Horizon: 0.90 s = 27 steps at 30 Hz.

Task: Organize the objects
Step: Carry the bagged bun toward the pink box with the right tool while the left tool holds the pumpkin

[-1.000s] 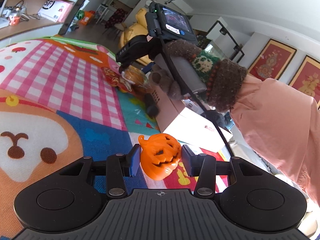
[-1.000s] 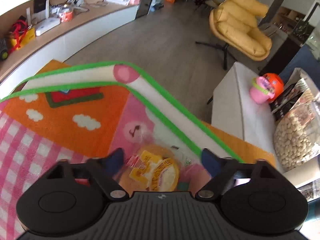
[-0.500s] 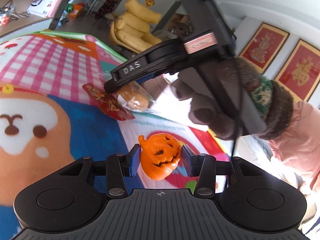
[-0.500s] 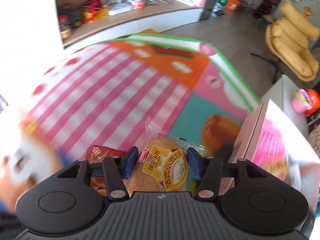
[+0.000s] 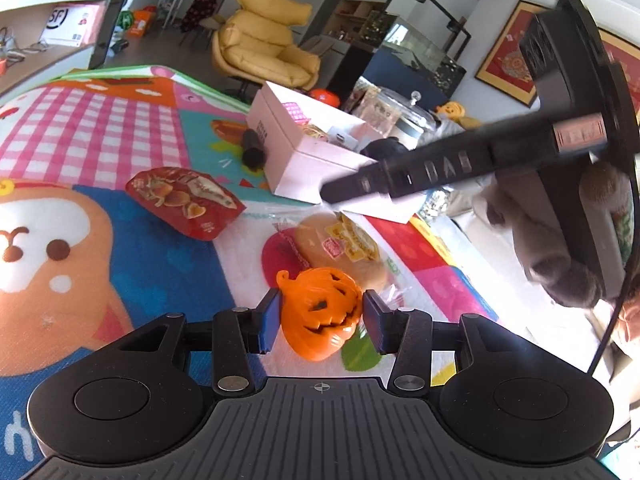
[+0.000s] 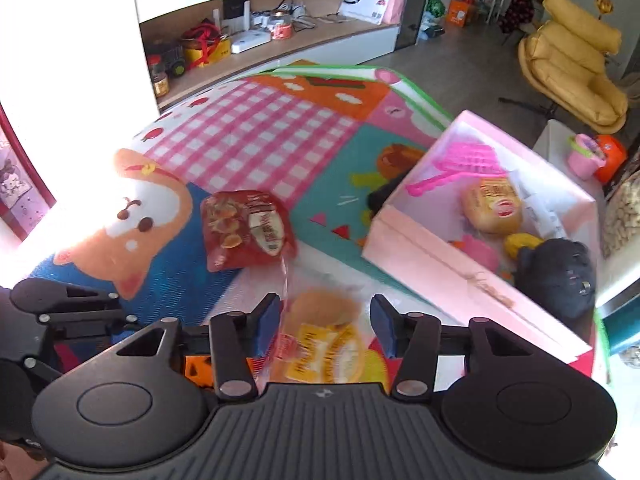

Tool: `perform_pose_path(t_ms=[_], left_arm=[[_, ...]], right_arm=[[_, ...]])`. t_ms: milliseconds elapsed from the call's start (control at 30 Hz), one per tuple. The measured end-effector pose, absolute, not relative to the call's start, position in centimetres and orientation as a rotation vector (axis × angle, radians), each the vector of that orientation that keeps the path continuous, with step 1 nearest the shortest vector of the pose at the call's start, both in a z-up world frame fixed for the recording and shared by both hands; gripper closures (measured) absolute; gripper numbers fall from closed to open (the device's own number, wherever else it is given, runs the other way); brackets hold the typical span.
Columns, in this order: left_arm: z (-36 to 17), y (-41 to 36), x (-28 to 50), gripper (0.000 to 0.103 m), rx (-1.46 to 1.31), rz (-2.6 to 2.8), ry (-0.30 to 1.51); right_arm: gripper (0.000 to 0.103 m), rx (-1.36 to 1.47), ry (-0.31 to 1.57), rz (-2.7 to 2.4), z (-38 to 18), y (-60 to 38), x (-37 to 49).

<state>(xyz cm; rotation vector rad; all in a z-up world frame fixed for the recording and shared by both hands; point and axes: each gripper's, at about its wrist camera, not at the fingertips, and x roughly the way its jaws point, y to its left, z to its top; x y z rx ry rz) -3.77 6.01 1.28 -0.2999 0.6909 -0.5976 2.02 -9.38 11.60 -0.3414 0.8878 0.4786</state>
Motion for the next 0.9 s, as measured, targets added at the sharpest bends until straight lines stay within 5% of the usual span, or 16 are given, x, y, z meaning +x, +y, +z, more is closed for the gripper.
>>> perform_pose_path(t_ms=[200,267,333,567,767,900], left_arm=[[1.6,6.3,-3.7,0.055,-0.290,-0.554,0.667],[1.8,7.1,-3.5,0.055,-0.303,-0.530,0.646],[1.9,8.2,-3.3,0.055,-0.331,-0.516,0.623],[1.4,11.0,-2.3,0.055,-0.425,-0.535,0.578],[0.8,12.8,-2.3,0.055,-0.474,-0.528,0.569],[0.8,13.2,-2.4,0.055,-0.482,-0.516,0.572]], right_arm=[[0.053,-0.433,0.822,0.358,12.7,-5.4,8.9],[0.075,-0.513,0.846,0.292,11.5,-3.2,12.5],[0.085,-0.591,0.875,0.227,10.0,-1.2,16.2],[0.093,-0.925,0.952,0.045,3.5,3.1,23.0],[0.093,-1.184,0.954,0.094,0.4,4.3,19.6],[0.093,-1.094,1.051,0.172,1.9,3.2,16.3]])
